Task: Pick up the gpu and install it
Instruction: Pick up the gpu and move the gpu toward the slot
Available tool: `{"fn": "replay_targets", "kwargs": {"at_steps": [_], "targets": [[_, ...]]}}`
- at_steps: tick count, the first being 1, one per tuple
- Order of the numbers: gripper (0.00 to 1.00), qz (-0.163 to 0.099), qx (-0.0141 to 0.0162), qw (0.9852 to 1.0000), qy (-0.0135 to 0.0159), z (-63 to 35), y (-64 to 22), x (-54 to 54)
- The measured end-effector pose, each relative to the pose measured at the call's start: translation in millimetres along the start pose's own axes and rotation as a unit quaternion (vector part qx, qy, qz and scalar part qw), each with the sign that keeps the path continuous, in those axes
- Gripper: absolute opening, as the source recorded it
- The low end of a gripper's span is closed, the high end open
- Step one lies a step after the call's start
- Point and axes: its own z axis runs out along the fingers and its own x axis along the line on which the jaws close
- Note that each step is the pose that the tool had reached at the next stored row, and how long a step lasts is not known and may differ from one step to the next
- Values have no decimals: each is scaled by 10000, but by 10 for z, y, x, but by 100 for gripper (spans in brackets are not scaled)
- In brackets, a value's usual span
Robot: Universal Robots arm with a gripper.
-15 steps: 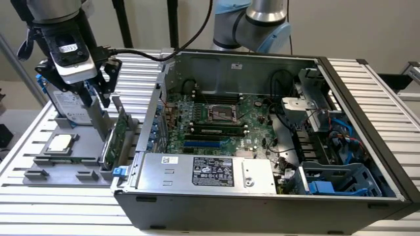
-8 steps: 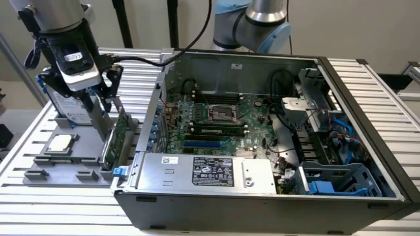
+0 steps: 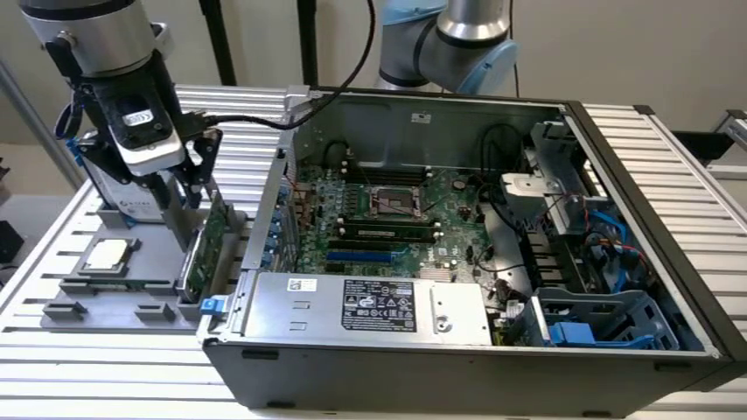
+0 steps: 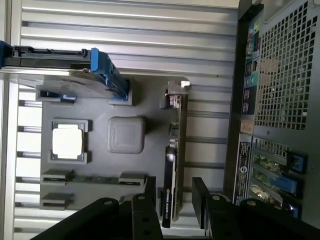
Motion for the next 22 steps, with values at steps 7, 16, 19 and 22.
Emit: {"fn": "replay_targets", "kwargs": {"at_steps": [7,16,19,22], "targets": [[100,0,0,10000,0,127,-3,4],[100,14,1,10000,-5,291,-10,7],[100,26,1,10000,-10,344,-18,8],[100,51,2,10000,-22,399,-31,10]]}}
